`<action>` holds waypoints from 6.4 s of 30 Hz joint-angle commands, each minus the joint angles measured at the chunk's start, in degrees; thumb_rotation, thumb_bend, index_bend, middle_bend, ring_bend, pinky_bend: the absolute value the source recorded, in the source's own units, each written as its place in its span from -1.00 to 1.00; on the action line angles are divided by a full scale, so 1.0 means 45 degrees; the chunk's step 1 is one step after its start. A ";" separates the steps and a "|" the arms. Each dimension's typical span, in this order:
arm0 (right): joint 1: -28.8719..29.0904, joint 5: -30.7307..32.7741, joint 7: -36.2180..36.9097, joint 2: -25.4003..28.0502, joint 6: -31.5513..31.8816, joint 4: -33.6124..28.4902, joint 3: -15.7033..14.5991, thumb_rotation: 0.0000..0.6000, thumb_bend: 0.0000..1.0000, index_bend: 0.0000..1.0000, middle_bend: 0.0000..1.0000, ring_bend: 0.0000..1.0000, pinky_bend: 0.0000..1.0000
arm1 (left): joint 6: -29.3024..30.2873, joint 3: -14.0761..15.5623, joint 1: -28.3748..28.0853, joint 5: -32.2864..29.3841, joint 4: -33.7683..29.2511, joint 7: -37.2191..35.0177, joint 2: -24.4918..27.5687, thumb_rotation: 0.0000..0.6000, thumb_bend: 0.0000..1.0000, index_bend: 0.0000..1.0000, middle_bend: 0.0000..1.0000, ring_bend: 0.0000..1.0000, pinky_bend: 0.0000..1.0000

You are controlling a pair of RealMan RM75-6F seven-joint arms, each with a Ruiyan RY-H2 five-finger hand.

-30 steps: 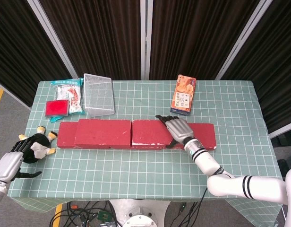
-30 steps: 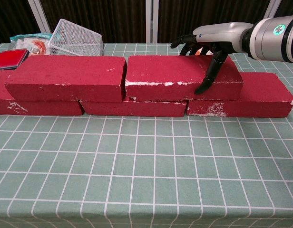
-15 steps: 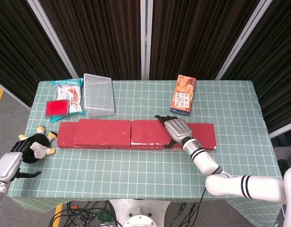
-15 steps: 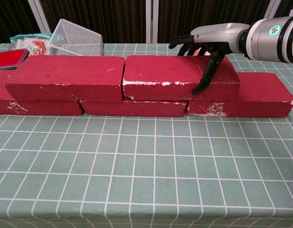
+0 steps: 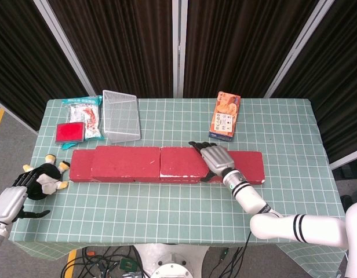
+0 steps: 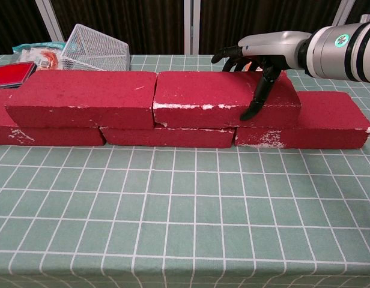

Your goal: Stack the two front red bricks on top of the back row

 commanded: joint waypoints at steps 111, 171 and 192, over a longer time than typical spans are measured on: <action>-0.6726 -0.9013 1.1132 0.4630 0.1895 0.1298 0.0395 1.00 -1.00 -1.00 -1.00 -1.00 -1.00 | -0.1228 -0.3729 -0.5930 -0.7192 -0.3502 1.1839 -0.6364 1.00 -1.00 -0.92 -1.00 -1.00 -1.00; -0.6717 -0.8863 1.0879 0.4477 0.1503 0.1307 0.0630 1.00 -1.00 -1.00 -1.00 -1.00 -1.00 | -0.1066 -0.2973 -0.4946 -0.7085 -0.3286 1.0870 -0.4740 1.00 -1.00 -0.92 -1.00 -1.00 -1.00; -0.7683 -0.9709 1.0662 0.5237 0.2595 0.1222 0.0052 1.00 -1.00 -1.00 -1.00 -1.00 -1.00 | 0.0537 -0.1423 -0.3061 -0.4789 -0.5265 0.9925 -0.2438 1.00 -1.00 -0.92 -1.00 -1.00 -1.00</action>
